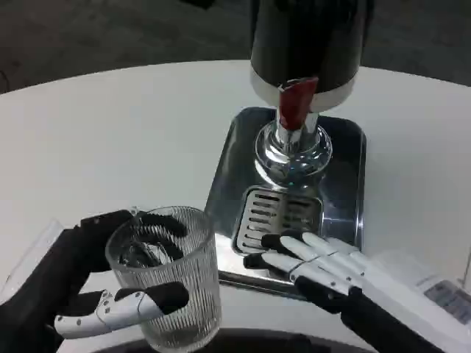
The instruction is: Grasp the cup under the faucet to collect the drink, then remove the cup.
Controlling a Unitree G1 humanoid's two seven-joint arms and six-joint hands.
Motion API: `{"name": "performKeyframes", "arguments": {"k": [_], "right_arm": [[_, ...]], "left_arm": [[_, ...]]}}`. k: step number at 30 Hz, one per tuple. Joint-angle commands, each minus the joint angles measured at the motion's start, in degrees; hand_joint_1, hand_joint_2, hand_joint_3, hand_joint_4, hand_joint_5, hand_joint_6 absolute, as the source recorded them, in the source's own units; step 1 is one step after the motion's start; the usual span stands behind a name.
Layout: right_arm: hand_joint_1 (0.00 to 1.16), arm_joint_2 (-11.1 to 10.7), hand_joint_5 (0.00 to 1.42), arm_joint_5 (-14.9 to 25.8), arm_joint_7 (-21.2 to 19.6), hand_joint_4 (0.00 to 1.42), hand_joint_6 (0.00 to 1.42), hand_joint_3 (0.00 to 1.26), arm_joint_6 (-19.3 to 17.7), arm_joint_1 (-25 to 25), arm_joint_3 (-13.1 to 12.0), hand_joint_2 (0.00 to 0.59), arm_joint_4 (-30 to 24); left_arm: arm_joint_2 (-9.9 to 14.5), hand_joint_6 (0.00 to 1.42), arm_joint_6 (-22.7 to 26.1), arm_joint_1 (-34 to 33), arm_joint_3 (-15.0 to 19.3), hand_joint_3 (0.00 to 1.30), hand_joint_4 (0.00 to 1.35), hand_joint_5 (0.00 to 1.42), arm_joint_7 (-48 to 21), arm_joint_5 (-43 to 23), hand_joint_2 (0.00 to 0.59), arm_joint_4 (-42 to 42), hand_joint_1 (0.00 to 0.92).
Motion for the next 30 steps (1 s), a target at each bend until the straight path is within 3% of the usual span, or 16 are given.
{"name": "performKeyframes", "arguments": {"k": [1,19,30], "right_arm": [[0.73,-1.86,0.00,0.55,1.18,0.03,0.00,0.13,-1.01,-1.22,-0.43,0.570,-0.55],[0.74,-1.57,0.00,2.13,0.56,0.04,0.00,0.13,-0.62,1.70,-2.93,0.565,-0.94],[0.72,-1.00,0.00,2.78,0.36,0.04,0.00,0.13,-0.58,3.18,-4.15,0.559,-1.12]], "left_arm": [[0.07,0.96,-0.76,0.48,-0.16,0.76,0.86,1.04,-0.24,-0.53,0.000,-0.90,0.751],[0.03,0.96,-0.86,-0.36,-0.69,0.76,0.86,1.04,-0.11,-0.01,0.000,-0.63,0.751],[-0.67,0.96,-2.81,-6.30,-1.33,0.76,0.87,1.04,1.83,2.75,0.000,3.30,0.751]]}}
